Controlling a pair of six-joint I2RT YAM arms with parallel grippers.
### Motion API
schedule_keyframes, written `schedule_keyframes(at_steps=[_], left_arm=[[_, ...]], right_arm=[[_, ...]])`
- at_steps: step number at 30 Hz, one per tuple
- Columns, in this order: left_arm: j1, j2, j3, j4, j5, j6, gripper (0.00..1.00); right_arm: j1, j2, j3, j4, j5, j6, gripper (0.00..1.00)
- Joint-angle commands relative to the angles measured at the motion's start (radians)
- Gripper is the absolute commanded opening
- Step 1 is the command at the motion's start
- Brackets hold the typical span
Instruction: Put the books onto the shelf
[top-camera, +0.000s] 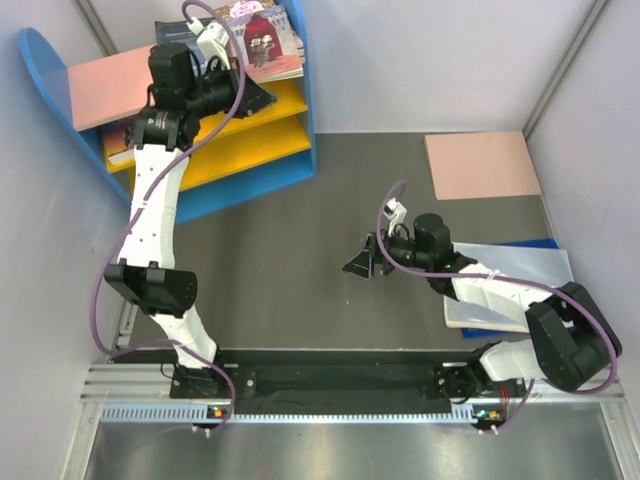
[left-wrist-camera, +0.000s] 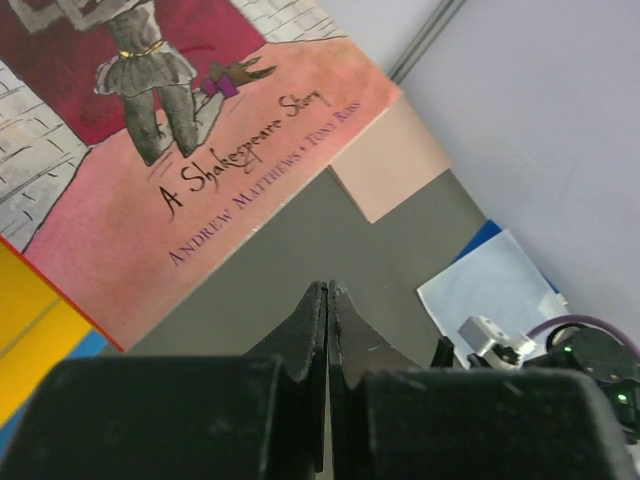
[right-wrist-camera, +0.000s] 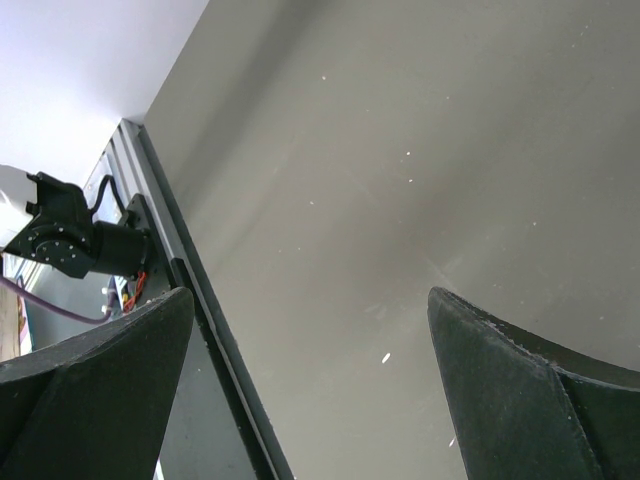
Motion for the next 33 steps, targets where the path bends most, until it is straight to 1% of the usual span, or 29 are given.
schedule_keyframes(at_steps=[1, 6, 15, 21, 28, 33], left_arm=[[-0.010, 0.028, 0.039, 0.003, -0.066, 0.070, 0.00], [-0.021, 0.041, 0.039, 0.069, -0.089, 0.046, 0.00], [-0.046, 0.036, 0.053, 0.140, -0.184, 0.047, 0.00], [-0.061, 0.070, 0.059, 0.187, -0.214, 0.035, 0.00], [-0.099, 0.104, 0.061, 0.235, -0.283, 0.052, 0.00], [-0.104, 0.116, 0.079, 0.262, -0.316, 0.043, 0.00]], right_arm=[[0.013, 0.001, 0.005, 0.038, -0.010, 0.000, 1.00], [0.013, -0.004, 0.003, 0.038, -0.007, -0.001, 1.00], [0.013, 0.005, 0.003, 0.041, -0.010, 0.000, 1.00], [0.015, 0.002, 0.002, 0.045, -0.013, 0.001, 0.99], [0.013, 0.001, -0.004, 0.053, -0.015, 0.002, 1.00], [0.013, 0.005, -0.007, 0.065, -0.019, 0.008, 1.00]])
